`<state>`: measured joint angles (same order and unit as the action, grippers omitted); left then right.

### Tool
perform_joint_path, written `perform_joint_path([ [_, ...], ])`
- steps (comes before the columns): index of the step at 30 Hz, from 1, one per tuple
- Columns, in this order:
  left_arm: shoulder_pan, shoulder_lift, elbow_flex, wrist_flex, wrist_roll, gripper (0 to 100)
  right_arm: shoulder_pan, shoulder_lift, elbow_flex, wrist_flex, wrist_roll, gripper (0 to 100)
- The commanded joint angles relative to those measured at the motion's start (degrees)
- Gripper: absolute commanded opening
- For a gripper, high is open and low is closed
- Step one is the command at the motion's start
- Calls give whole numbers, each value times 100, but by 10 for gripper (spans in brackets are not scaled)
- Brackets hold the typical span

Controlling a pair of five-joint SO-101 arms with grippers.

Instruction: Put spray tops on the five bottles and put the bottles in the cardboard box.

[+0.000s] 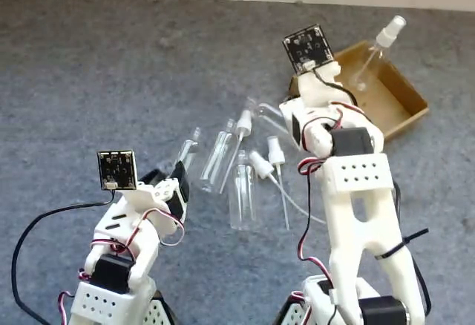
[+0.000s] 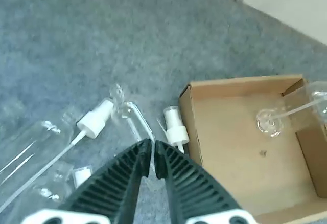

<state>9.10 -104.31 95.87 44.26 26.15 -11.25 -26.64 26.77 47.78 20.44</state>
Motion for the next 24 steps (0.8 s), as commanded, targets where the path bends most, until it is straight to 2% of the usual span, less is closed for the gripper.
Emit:
perform_joint_path([
  [1,-84,-22,119,18,18,39,-145,259,-198,57,70,11],
  [6,-84,-22,119,9,18,39,-541,1253,-1262,1138,712,17],
  [14,-84,-22,119,18,18,39,-655,3169,-3758,2844,1565,204],
  [24,-84,-22,119,18,18,40,-664,5349,-6712,4233,2365,210],
])
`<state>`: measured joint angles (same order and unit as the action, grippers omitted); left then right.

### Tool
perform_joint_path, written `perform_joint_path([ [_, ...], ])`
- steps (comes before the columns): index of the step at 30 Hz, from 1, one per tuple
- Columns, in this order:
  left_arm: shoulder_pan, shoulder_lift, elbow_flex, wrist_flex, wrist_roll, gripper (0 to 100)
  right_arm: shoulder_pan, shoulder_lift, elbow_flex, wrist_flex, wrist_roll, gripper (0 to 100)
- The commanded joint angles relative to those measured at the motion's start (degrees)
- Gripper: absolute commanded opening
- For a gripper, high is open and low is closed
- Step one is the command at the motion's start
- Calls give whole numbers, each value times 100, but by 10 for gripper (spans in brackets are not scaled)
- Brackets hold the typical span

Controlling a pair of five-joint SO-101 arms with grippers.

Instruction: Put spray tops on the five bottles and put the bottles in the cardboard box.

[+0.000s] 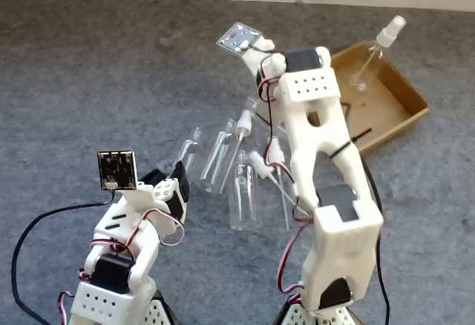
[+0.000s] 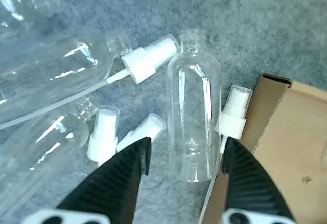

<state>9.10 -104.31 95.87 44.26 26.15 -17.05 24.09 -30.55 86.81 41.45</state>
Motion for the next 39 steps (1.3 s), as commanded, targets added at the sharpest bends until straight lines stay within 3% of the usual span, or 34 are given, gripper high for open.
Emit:
perform_joint_path([
  [1,-84,-22,119,18,18,40,-92,505,-1209,453,325,210],
  [7,-84,-22,119,18,18,39,-110,1763,-2527,813,387,214],
  [13,-84,-22,119,18,18,40,-75,2598,-3503,848,378,308],
  [30,-84,-22,119,18,18,40,-110,3512,-3714,796,712,307],
  [39,-84,-22,119,18,18,41,-75,3574,-3732,787,712,186],
])
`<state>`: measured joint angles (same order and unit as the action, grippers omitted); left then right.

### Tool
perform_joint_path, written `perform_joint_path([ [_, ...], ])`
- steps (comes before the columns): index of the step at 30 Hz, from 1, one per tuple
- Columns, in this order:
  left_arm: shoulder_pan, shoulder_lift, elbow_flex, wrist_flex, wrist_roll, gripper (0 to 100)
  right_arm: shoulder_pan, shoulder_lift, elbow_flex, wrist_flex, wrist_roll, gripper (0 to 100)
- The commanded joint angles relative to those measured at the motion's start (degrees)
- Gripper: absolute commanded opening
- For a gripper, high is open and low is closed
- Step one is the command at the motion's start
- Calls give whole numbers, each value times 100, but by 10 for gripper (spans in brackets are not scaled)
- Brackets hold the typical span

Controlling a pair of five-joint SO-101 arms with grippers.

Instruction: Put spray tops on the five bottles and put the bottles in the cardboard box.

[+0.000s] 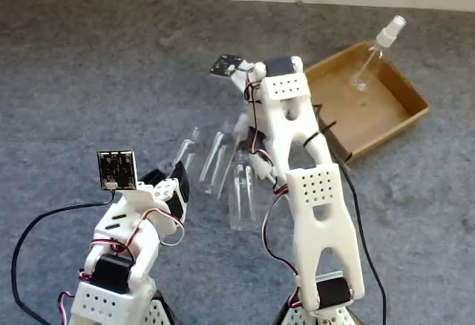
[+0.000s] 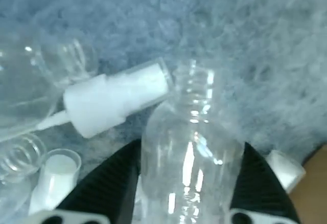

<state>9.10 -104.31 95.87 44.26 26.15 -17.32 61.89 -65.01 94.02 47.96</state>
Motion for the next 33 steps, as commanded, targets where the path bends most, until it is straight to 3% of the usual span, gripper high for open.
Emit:
perform_joint_path([
  [1,-84,-22,119,18,18,41,-40,-251,-286,75,62,183],
  [10,-84,-22,119,18,18,40,-40,-629,-277,136,18,180],
  [16,-84,-22,119,18,18,40,-40,-901,-277,409,9,94],
  [24,-84,-22,119,18,18,39,-40,-1499,-277,716,-9,94],
  [33,-84,-22,119,18,18,39,-48,-2949,-277,716,-1697,94],
])
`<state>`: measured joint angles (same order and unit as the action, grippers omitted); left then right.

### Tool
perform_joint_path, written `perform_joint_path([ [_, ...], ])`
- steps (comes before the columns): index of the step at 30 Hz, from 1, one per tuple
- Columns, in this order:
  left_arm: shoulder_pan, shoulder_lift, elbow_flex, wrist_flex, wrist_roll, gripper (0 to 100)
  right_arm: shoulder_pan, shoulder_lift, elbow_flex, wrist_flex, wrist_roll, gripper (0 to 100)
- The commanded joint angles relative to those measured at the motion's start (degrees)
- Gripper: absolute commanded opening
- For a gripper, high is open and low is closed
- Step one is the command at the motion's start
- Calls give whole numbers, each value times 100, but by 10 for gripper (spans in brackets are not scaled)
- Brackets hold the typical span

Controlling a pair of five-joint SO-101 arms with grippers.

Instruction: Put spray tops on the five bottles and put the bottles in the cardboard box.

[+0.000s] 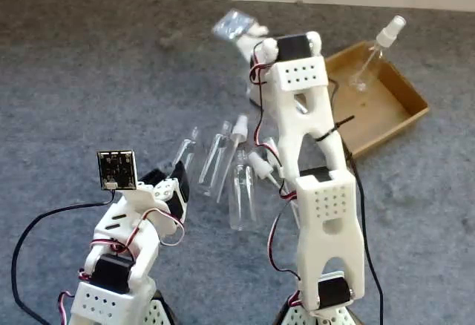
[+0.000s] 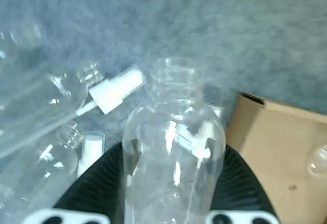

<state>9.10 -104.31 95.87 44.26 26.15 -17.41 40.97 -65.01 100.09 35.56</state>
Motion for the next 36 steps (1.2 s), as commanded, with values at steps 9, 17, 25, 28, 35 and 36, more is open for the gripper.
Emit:
perform_joint_path([
  [9,-84,-13,119,26,18,39,-22,-2976,22,119,-1310,94],
  [17,-84,-13,119,26,18,39,22,-5262,1798,119,-1363,94],
  [25,-84,-13,119,26,18,38,31,-7556,3793,75,-1345,94],
  [28,-84,-13,119,26,18,38,31,-8224,4409,66,-1345,94],
  [35,-84,-13,119,35,18,38,31,-9473,5763,66,-1345,94],
  [36,-84,-13,119,62,18,38,31,-9631,5947,66,-1345,94],
])
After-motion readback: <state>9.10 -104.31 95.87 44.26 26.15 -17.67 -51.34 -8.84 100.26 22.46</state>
